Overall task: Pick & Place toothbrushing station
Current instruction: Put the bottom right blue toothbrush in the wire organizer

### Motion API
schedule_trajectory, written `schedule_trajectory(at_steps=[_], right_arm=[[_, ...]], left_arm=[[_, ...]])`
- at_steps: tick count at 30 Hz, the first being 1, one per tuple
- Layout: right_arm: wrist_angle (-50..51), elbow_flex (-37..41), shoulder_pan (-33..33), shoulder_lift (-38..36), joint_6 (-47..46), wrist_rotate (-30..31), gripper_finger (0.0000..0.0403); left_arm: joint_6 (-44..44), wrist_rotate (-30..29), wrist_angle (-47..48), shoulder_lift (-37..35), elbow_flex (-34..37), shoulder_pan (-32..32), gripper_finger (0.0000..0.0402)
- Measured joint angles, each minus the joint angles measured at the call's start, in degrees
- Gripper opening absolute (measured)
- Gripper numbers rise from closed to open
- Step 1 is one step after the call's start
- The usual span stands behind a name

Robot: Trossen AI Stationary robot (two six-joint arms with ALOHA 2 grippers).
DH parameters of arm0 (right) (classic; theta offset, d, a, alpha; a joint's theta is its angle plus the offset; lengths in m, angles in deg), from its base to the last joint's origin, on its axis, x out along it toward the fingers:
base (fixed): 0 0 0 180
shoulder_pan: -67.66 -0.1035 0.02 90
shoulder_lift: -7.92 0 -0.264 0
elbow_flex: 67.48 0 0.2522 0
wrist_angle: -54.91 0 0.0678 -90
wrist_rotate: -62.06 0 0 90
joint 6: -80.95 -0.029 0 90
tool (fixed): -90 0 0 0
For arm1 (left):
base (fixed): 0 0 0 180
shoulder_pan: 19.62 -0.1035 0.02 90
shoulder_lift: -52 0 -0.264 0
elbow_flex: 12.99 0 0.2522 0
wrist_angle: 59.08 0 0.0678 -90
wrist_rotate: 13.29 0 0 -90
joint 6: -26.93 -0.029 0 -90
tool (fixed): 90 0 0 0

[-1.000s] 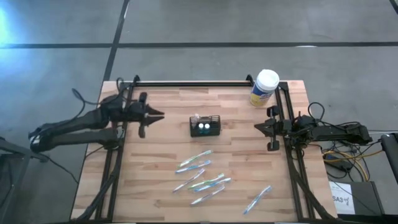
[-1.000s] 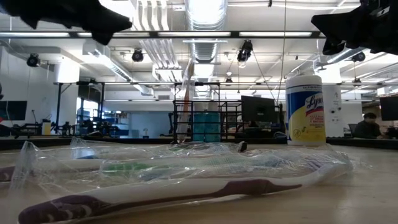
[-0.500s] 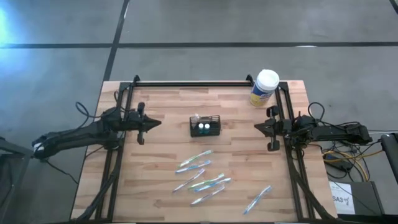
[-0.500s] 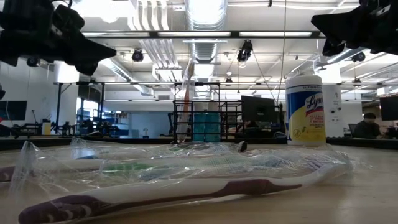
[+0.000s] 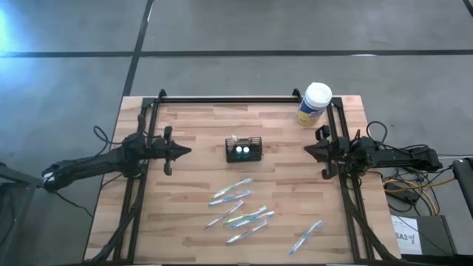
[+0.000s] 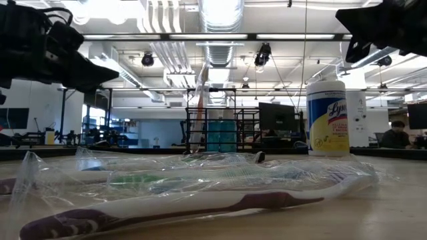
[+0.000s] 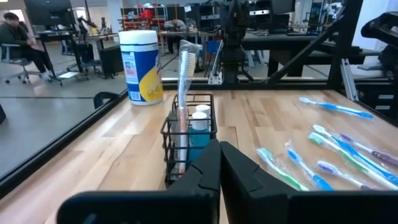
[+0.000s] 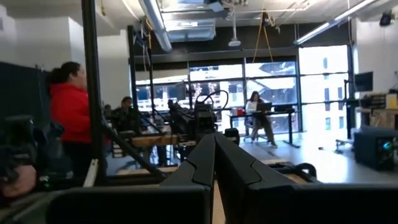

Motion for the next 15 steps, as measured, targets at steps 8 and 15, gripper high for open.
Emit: schedule_trajectory(at_steps=[8,15], right_arm=[[17.88,-12.56,-0.18,5.63,-6.10,6.60,0.0008],[44.02,-34.60,-4.97,22.55,-18.59,12.91,0.0008]], left_arm=[[-1.97,0.19,0.40,0.00,0.02,0.00,0.0010],[-4.12,0.18,0.41,0.00,0.07,0.00,0.0007]])
